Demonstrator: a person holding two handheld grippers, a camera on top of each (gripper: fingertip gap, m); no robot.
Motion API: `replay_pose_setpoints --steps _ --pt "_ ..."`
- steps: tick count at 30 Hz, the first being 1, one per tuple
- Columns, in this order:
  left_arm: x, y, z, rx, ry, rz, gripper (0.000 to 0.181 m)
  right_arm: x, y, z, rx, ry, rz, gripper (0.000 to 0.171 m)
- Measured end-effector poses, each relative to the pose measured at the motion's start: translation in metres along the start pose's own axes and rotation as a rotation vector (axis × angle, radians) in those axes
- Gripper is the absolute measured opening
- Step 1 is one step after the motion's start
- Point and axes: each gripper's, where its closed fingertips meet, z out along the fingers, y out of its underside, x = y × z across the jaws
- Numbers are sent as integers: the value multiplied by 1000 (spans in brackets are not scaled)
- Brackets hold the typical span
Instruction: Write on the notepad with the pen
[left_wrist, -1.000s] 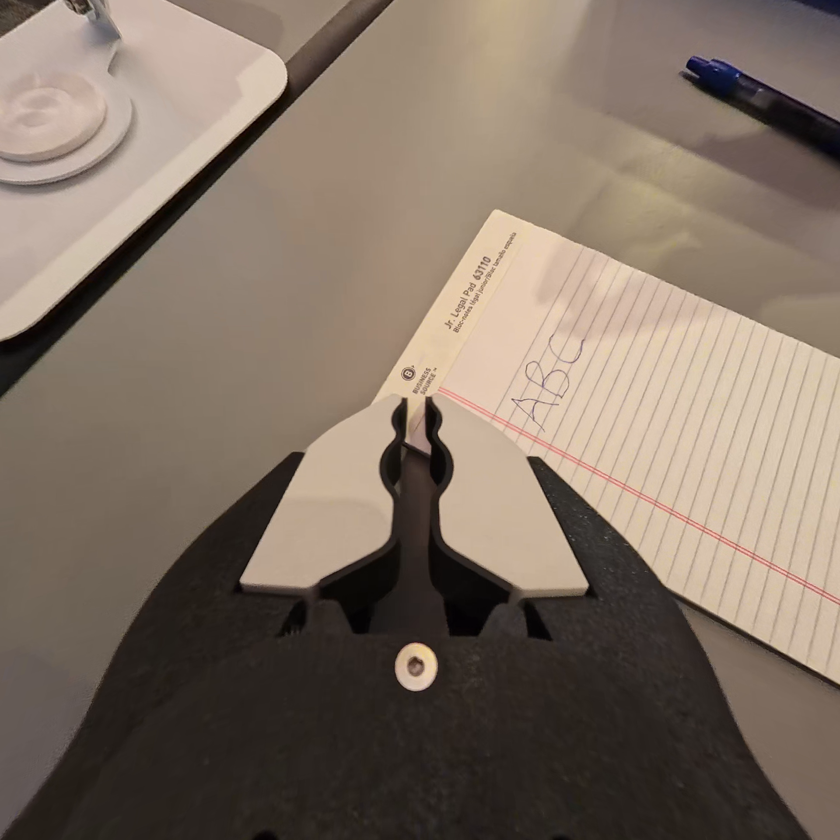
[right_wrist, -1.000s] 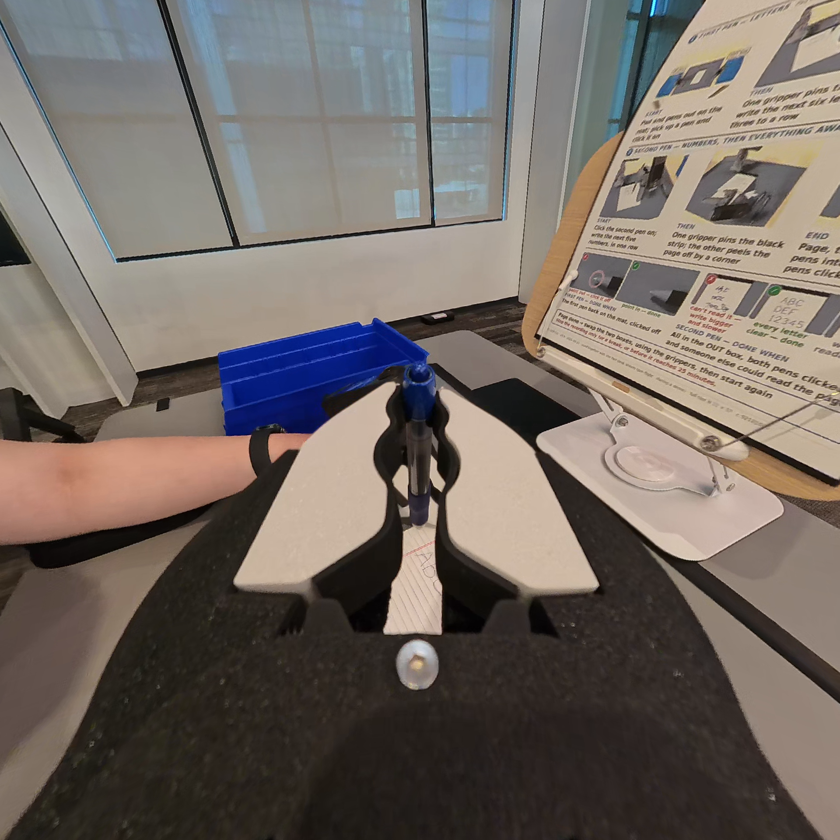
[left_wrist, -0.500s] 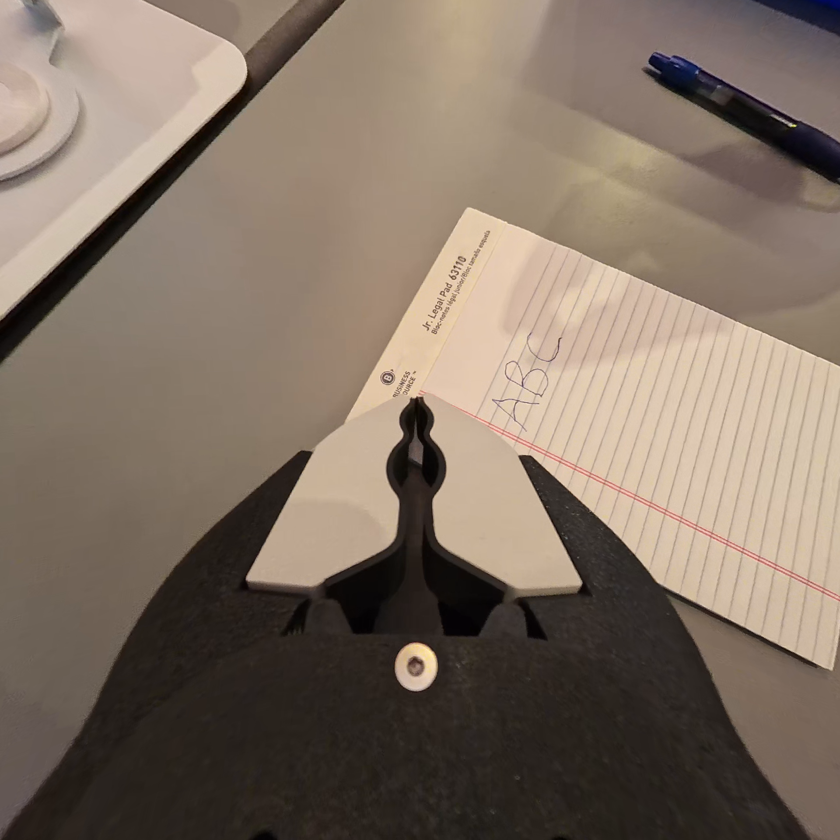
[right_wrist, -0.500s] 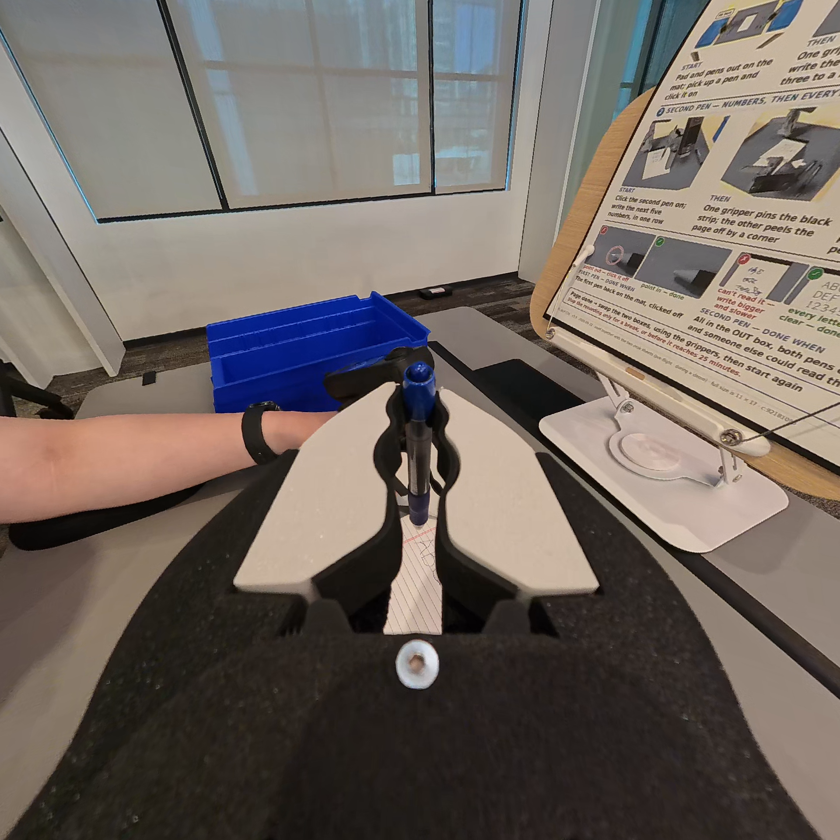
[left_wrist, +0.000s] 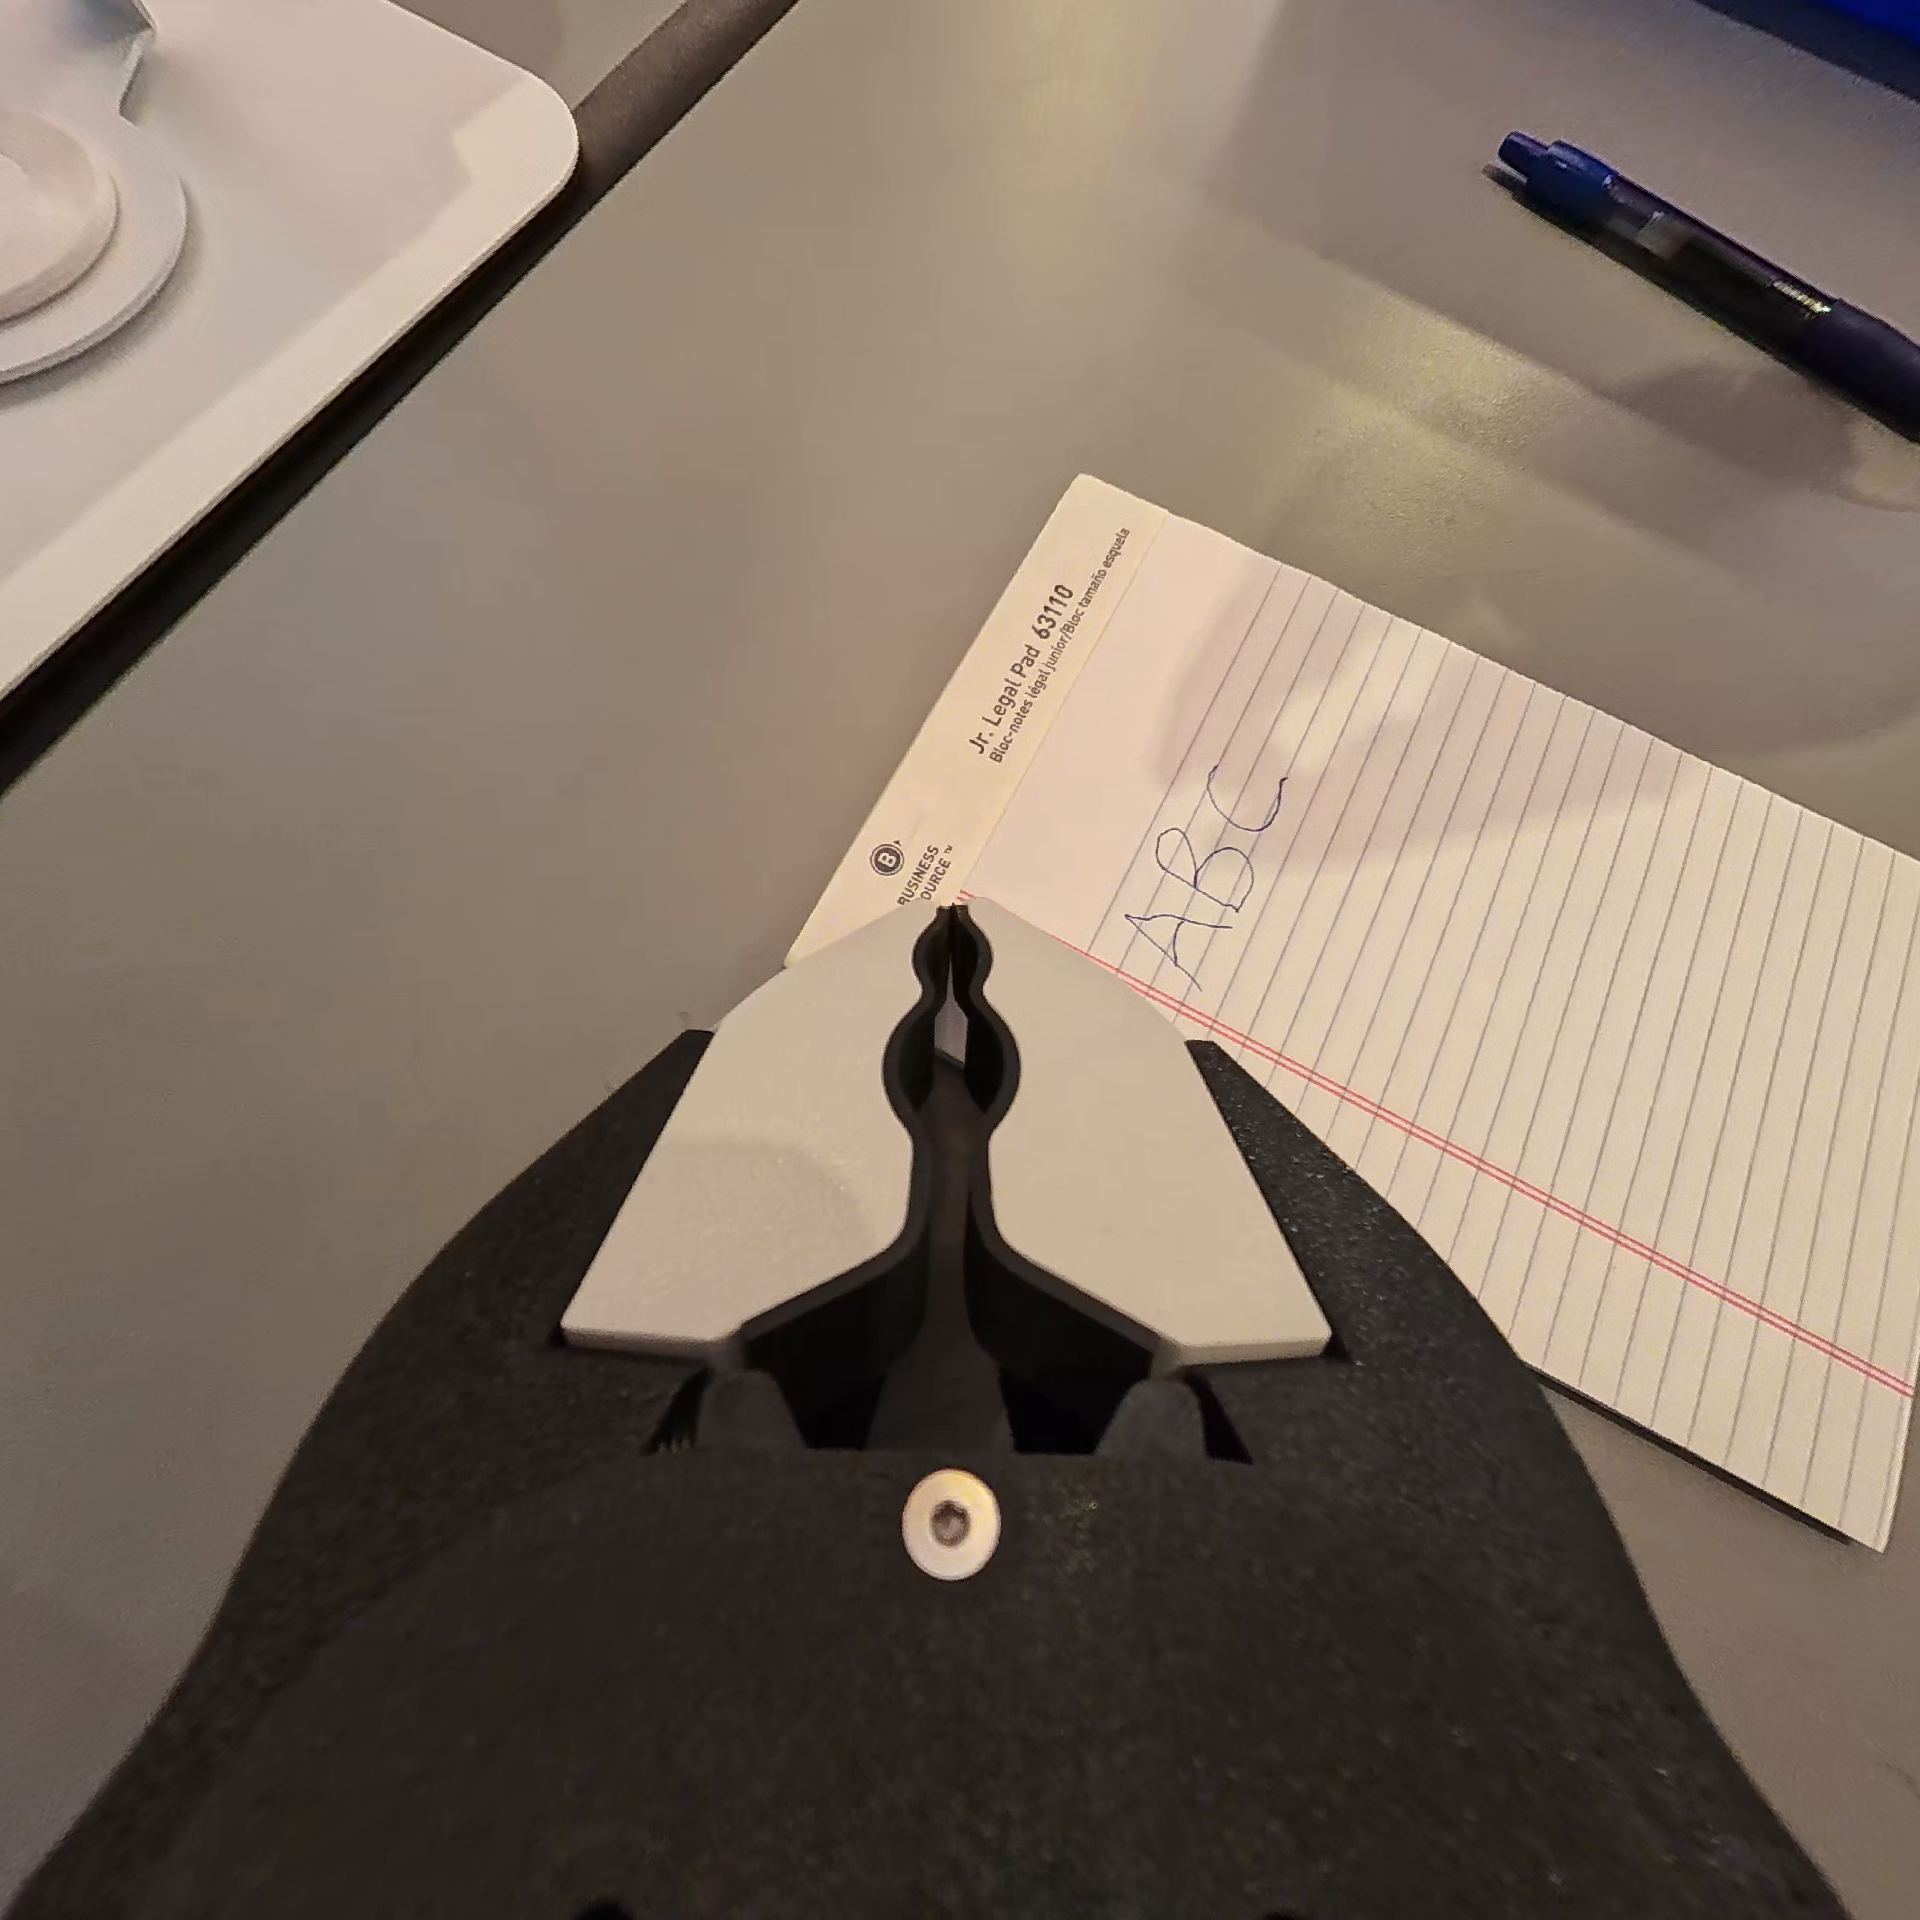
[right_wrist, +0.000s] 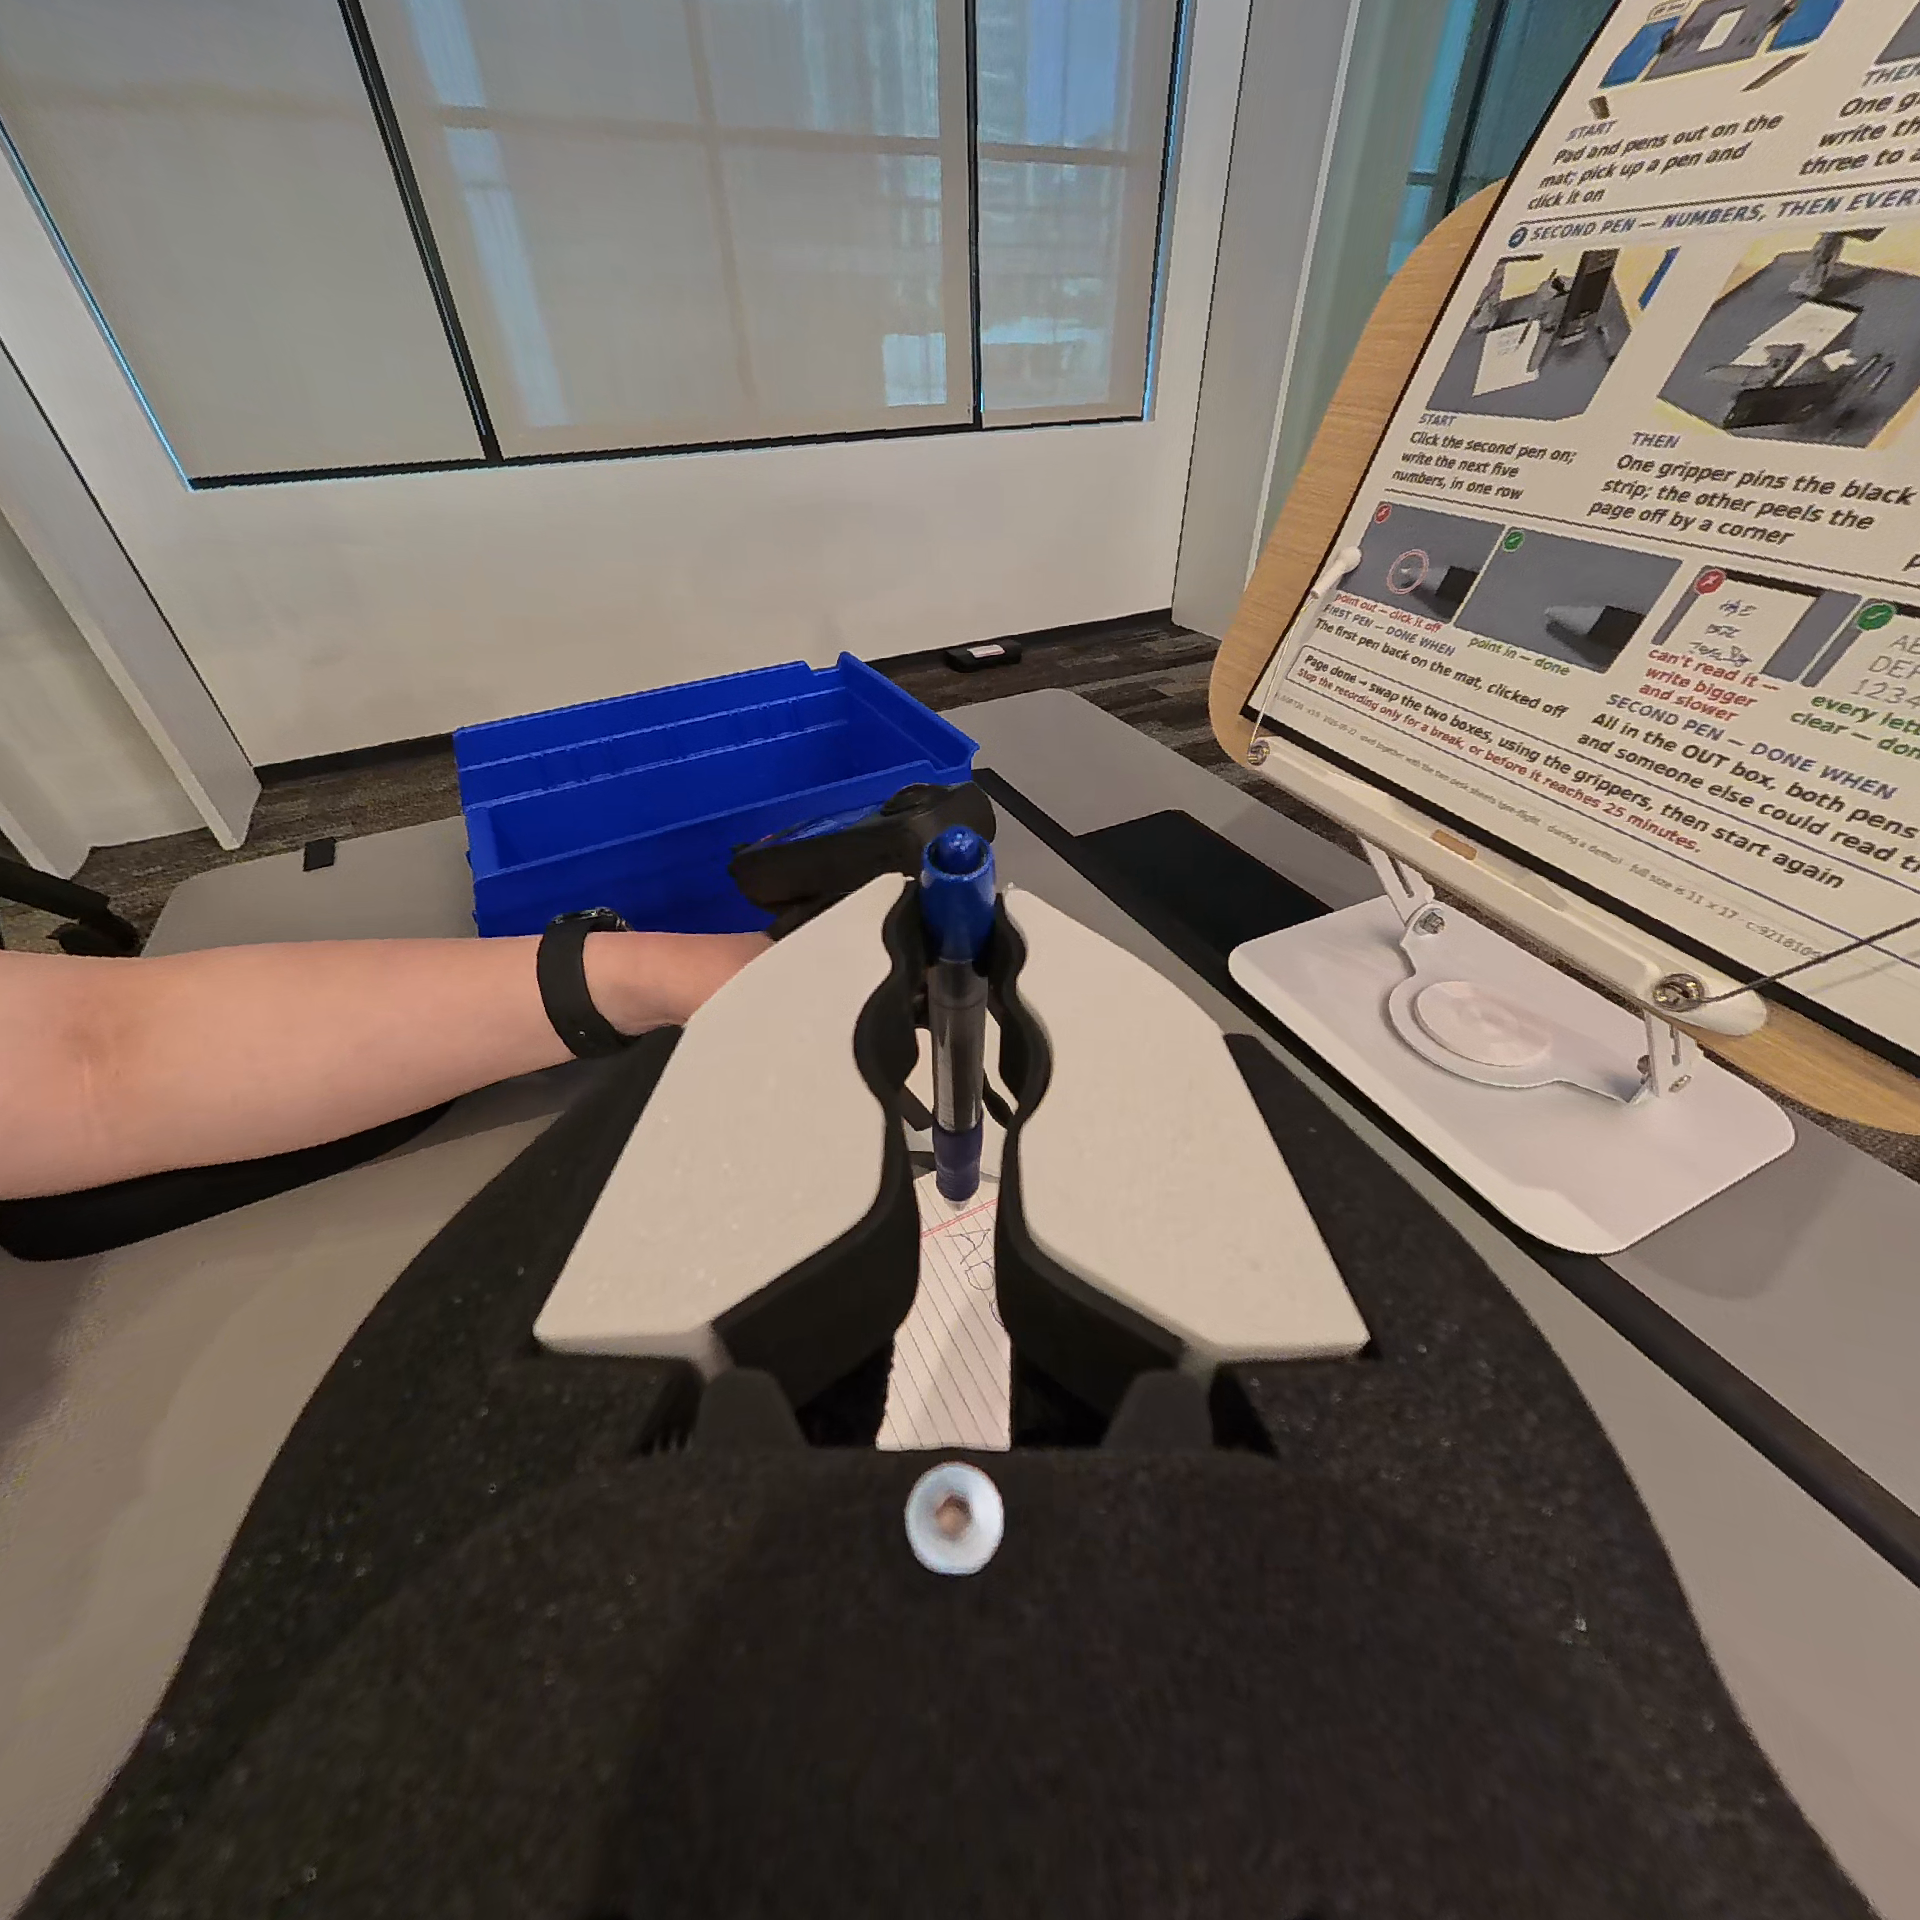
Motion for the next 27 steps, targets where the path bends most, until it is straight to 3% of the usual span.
replay_pose_setpoints --steps 12,20,27 --pt "-1 0 0 0 -3 -5 0 -8 32 20 46 25 67 10" --pt "0 0 0 1 -3 -2 0 -14 80 55 -57 -16 74 10" --pt "0 0 0 0 6 -6 0 -14 93 70 -99 -23 31 10"
